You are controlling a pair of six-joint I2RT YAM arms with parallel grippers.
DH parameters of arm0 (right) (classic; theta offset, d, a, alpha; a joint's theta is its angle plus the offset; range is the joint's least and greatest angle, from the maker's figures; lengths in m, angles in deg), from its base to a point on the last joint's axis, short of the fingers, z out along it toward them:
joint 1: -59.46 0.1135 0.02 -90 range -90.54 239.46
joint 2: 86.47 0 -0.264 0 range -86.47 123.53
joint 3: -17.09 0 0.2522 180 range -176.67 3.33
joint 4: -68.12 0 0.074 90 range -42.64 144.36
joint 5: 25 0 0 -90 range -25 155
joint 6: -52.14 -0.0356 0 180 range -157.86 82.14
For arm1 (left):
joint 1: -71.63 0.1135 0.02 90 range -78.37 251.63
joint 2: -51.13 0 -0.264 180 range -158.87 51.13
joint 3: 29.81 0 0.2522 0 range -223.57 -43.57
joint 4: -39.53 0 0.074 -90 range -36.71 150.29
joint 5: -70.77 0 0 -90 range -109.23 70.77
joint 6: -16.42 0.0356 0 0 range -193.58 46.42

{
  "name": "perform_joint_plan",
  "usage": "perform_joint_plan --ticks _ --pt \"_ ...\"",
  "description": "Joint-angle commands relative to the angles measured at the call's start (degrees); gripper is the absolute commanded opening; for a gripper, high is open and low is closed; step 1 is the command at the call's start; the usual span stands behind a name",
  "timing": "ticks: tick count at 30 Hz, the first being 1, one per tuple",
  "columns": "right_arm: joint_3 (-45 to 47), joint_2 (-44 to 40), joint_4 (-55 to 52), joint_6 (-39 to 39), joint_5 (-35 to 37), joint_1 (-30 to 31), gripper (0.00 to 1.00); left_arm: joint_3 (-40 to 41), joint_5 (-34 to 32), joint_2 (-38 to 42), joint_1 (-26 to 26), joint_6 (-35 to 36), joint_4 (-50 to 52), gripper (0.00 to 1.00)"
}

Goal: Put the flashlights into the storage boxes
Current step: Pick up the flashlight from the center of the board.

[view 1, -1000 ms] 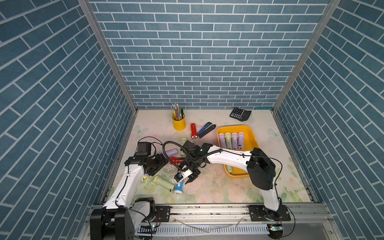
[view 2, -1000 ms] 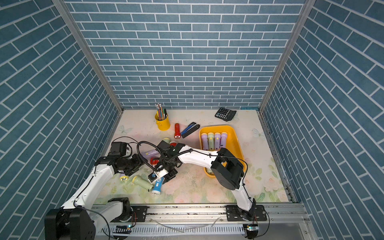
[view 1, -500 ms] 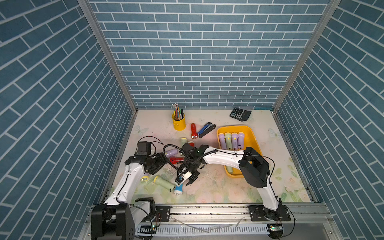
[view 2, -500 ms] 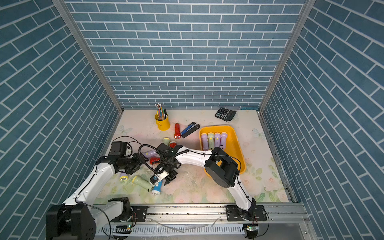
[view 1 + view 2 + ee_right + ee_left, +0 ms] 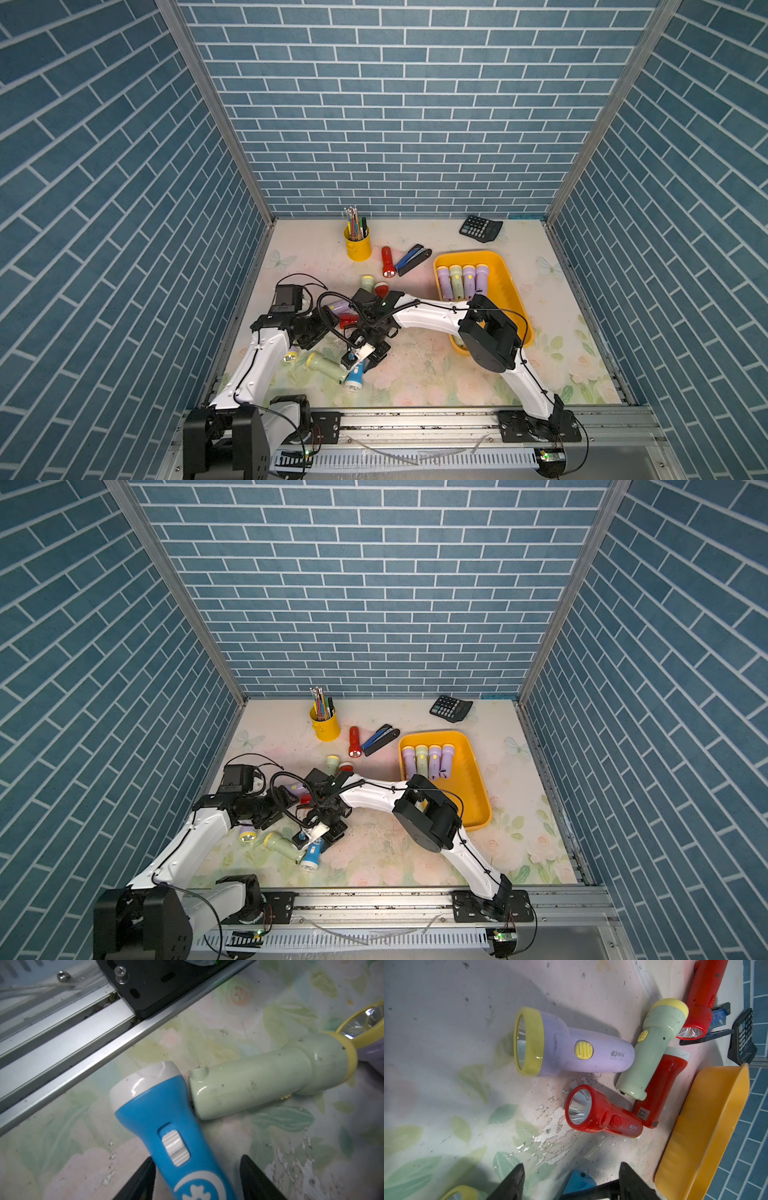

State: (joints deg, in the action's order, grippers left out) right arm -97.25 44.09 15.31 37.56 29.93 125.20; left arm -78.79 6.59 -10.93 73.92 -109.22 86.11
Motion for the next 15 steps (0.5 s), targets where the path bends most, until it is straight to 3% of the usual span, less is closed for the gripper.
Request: perform_joint_plan --ticks 1,15 --pt "-3.3 1.64 -6.48 2.45 -0.69 0.43 0.65 0.81 0.44 -0.17 0.35 1.2 -0.47 0.73" --pt "-1.33 -0.95 -16.52 3.77 6.33 0.38 0.56 0.77 0.43 -0.57 0.35 1.6 -0.76 0.72"
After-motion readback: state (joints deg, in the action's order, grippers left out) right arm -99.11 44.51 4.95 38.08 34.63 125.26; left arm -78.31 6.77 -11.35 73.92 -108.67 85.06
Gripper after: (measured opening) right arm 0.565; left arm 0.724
